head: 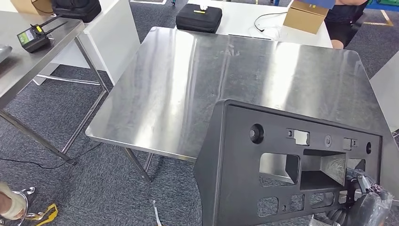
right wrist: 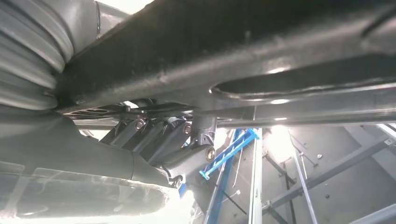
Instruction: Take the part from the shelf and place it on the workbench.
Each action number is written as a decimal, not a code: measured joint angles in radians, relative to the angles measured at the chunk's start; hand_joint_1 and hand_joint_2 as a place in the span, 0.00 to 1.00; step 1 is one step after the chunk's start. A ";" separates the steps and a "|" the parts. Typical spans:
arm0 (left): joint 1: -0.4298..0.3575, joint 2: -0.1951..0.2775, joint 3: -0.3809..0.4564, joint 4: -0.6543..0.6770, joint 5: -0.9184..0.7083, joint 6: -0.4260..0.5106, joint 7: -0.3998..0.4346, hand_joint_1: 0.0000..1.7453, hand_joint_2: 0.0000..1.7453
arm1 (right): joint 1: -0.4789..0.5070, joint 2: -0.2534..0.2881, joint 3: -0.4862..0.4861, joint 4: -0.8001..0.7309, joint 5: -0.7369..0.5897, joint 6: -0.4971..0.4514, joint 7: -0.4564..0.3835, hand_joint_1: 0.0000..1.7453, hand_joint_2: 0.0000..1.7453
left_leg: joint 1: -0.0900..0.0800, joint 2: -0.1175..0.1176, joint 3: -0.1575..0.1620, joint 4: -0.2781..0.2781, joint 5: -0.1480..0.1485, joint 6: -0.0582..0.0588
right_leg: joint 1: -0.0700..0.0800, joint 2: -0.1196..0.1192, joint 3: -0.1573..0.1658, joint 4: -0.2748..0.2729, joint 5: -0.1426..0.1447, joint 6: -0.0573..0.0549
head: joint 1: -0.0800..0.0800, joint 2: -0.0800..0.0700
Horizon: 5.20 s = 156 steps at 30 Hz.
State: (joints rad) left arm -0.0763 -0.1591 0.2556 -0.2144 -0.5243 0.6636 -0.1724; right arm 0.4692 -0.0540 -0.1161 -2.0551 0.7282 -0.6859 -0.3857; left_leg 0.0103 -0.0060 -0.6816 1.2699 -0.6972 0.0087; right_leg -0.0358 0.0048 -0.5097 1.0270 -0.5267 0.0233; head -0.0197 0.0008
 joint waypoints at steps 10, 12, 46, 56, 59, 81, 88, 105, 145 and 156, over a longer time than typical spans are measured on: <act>-0.006 0.000 -0.003 0.001 -0.020 0.001 0.022 0.00 1.00 | 0.004 0.005 -0.002 -0.005 0.012 0.000 -0.002 0.95 1.00 | -0.002 0.006 0.009 -0.202 0.258 0.041 | -0.003 -0.001 0.042 0.035 -0.101 0.053 | 0.000 0.000; -0.009 0.000 -0.004 0.001 -0.021 0.001 0.022 0.00 1.00 | 0.004 0.005 -0.002 -0.005 0.011 0.000 -0.002 0.95 1.00 | -0.004 0.005 0.023 -0.208 0.249 0.054 | 0.002 -0.001 -0.040 0.170 -0.141 0.046 | 0.001 0.000; -0.032 -0.018 -0.080 -0.001 -0.124 -0.026 0.091 0.00 1.00 | -0.413 -0.393 0.152 0.253 0.175 0.257 0.294 0.95 1.00 | -0.034 -0.004 0.084 -0.218 0.207 0.057 | 0.024 0.007 -0.061 0.011 0.031 0.033 | 0.000 0.000; -0.055 -0.032 -0.167 -0.010 -0.176 -0.083 0.150 0.00 1.00 | -0.834 -0.405 0.381 0.696 0.479 0.444 0.551 0.95 1.00 | -0.037 -0.006 0.083 -0.217 0.210 0.060 | 0.023 0.006 -0.061 0.011 0.034 0.037 | 0.000 0.000; -0.060 -0.037 -0.185 -0.013 -0.181 -0.095 0.159 0.00 1.00 | -0.901 -0.389 0.420 0.804 0.536 0.478 0.601 0.95 1.00 | -0.037 -0.008 0.083 -0.217 0.210 0.060 | 0.023 0.005 -0.062 0.011 0.034 0.037 | 0.000 0.000; -0.064 -0.048 -0.206 -0.020 -0.091 -0.103 0.108 0.00 1.00 | -0.822 -0.388 0.392 1.106 0.670 0.491 0.650 0.48 0.50 | -0.036 -0.014 0.081 -0.217 0.210 0.060 | 0.023 0.000 -0.061 0.008 0.033 0.037 | 0.000 0.000; -0.072 -0.040 -0.201 -0.035 -0.070 -0.105 0.085 0.00 0.75 | -0.747 -0.425 0.291 1.076 0.675 0.476 0.626 0.00 0.00 | -0.036 -0.014 0.081 -0.217 0.209 0.060 | 0.023 -0.001 -0.061 0.007 0.033 0.037 | 0.001 0.000; -0.077 -0.048 -0.248 -0.036 -0.094 -0.103 0.099 0.00 0.00 | -0.624 -0.457 0.176 0.937 0.551 0.523 0.545 0.00 0.00 | -0.036 -0.014 0.082 -0.217 0.209 0.060 | 0.023 0.000 -0.059 0.006 0.033 0.037 | 0.001 0.000; 0.027 -0.025 -0.177 -0.011 0.223 -0.096 -0.169 0.00 0.75 | -0.340 -0.533 -0.669 0.894 -0.179 0.307 0.142 0.00 0.00 | -0.039 -0.015 0.083 -0.217 0.204 0.066 | 0.021 -0.003 -0.058 0.002 0.030 0.040 | 0.000 0.000; 0.030 -0.021 -0.177 -0.007 0.219 -0.117 -0.142 0.00 0.00 | -0.396 -0.272 -1.097 1.313 0.096 0.328 -0.005 0.00 0.00 | -0.037 -0.013 0.085 -0.218 0.203 0.064 | 0.023 0.000 -0.057 0.002 0.029 0.039 | 0.000 0.000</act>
State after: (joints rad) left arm -0.0466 -0.1798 0.0790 -0.2213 -0.3053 0.5467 -0.3146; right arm 0.0729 -0.3264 -1.2133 -0.7425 0.8239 -0.3575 -0.3909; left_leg -0.0263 -0.0191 -0.5967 1.0520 -0.4942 0.0731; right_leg -0.0126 0.0048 -0.5664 1.0290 -0.4975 0.0621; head -0.0195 0.0008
